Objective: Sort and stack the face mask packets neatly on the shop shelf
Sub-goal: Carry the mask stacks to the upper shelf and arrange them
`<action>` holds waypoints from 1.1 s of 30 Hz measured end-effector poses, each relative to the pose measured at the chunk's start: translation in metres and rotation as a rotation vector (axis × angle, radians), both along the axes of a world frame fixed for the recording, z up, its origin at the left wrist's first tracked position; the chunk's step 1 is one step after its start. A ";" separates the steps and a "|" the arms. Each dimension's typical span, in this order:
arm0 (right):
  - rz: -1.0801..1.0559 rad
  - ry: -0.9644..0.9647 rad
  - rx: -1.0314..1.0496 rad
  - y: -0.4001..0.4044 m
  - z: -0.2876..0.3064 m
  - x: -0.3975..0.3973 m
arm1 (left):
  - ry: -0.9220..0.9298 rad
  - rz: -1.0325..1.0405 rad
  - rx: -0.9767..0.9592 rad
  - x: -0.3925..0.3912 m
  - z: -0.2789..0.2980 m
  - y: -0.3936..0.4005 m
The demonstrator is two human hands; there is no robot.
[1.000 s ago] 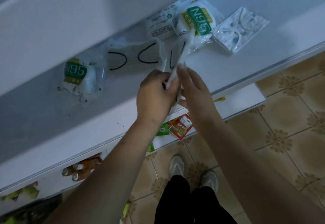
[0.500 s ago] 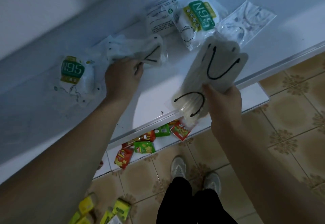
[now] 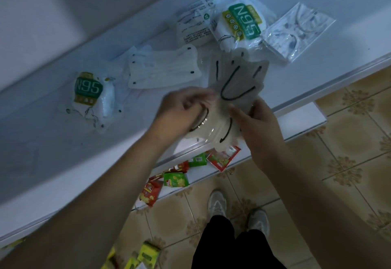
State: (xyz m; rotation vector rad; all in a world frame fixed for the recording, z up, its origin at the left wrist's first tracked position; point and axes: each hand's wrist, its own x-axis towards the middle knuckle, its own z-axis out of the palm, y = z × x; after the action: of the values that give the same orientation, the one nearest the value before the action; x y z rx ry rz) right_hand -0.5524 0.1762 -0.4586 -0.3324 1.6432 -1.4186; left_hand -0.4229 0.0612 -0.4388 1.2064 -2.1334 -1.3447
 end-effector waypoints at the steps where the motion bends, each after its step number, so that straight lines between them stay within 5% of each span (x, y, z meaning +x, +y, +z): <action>1: -0.024 0.058 0.036 0.000 -0.002 -0.002 | -0.060 0.030 -0.165 0.002 -0.004 -0.017; 3: -0.101 0.072 0.048 0.000 -0.004 -0.003 | -0.299 -0.042 -0.532 0.008 -0.012 -0.052; 6: -0.160 0.045 0.014 0.006 -0.002 -0.005 | -0.546 -0.065 -0.677 0.019 -0.026 -0.082; 9: -0.179 0.033 -0.001 0.014 -0.006 -0.009 | -0.476 0.053 -0.721 0.016 -0.015 -0.086; 14: -0.185 0.007 0.044 0.017 -0.007 -0.014 | -0.068 0.240 -0.486 0.010 0.029 -0.096; 19: -0.179 0.000 0.025 0.016 -0.004 -0.012 | -0.176 0.294 -0.509 0.022 0.029 -0.126; 23: -0.205 0.024 0.008 0.022 -0.011 -0.013 | -0.608 0.402 -0.695 0.041 0.010 -0.138; 26: -0.246 0.034 0.012 0.025 -0.014 -0.015 | -0.389 0.217 -0.788 0.025 0.002 -0.104; 33: -0.241 -0.154 -0.075 0.032 0.023 -0.029 | 0.010 -0.035 0.218 -0.020 0.030 0.033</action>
State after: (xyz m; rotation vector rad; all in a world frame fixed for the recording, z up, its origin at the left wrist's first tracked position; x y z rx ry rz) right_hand -0.5812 0.2081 -0.4355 -0.0658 1.5456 -1.6460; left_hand -0.4431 0.0942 -0.4092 1.2437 -2.0513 -1.6292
